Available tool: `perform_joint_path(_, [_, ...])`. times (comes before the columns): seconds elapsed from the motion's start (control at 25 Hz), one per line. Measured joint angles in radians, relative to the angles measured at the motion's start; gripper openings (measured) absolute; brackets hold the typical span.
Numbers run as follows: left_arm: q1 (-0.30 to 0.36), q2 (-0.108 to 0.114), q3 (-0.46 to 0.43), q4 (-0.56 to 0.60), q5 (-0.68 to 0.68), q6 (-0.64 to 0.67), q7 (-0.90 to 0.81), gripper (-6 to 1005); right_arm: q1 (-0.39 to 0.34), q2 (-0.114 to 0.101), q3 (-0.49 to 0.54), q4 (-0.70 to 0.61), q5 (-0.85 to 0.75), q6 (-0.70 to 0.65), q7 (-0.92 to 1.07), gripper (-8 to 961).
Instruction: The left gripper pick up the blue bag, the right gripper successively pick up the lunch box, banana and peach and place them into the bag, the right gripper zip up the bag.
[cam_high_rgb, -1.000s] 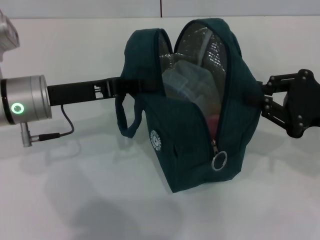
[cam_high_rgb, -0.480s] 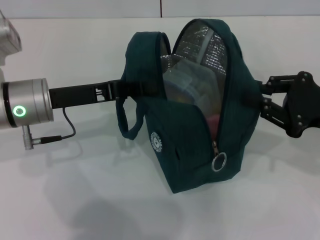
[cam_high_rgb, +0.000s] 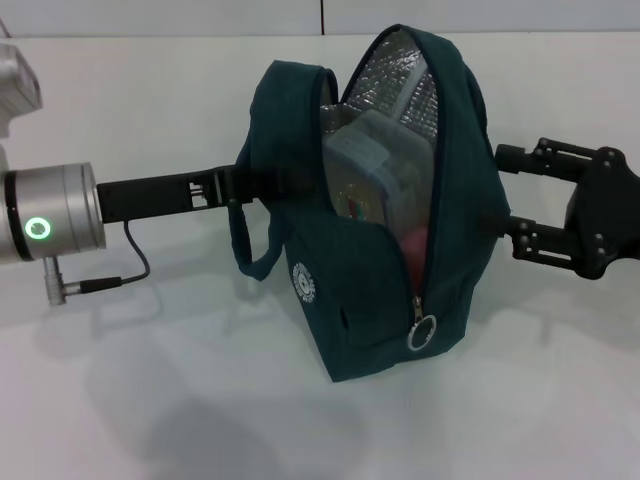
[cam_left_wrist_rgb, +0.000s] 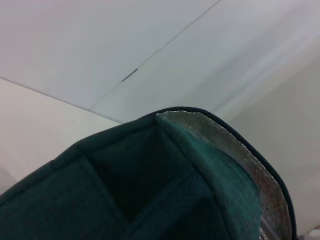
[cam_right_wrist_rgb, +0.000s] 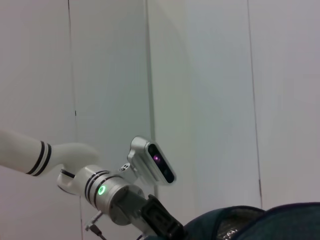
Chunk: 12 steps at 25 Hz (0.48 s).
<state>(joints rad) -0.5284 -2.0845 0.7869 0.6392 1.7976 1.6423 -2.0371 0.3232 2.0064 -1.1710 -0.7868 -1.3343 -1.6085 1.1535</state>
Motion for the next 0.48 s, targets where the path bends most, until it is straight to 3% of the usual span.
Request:
perform_joint_path(0.16, [0.001,0.000,0.000,-0.009,0.000,-0.001,0.000,38,-0.008,0.000,0.017,0.009,0.007,-0.002,-0.002,621])
perform_joint_path(0.4, [0.004,0.000,0.000,-0.011,0.000,-0.001,0.001,39,-0.014,0.000,0.071,0.055,0.031,-0.113,-0.057,768])
perform_joint_path(0.48, [0.004,0.000,0.000,-0.011,0.000,-0.001,0.001,39,-0.017,-0.001,0.081,0.063,0.028,-0.188,-0.094,768])
